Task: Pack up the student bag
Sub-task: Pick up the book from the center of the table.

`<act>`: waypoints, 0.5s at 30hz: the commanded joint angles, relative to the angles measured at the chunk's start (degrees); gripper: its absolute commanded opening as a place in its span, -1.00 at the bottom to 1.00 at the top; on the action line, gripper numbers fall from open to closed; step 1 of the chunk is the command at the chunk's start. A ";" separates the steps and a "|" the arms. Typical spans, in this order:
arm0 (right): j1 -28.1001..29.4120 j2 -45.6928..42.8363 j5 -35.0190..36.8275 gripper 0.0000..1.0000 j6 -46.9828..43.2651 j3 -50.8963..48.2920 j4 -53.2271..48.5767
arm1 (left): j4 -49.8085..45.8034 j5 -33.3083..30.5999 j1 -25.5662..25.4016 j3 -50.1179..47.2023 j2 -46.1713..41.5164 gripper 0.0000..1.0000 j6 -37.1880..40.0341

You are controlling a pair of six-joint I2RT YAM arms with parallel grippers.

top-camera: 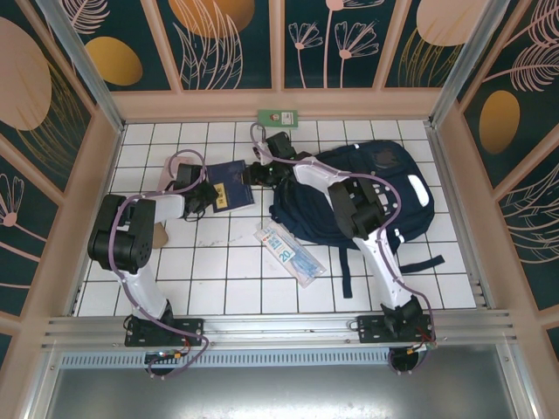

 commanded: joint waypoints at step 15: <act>4.60 -3.58 -6.70 -0.22 2.47 -2.63 1.13 | -1.44 5.59 -1.70 -3.27 1.00 -0.65 1.29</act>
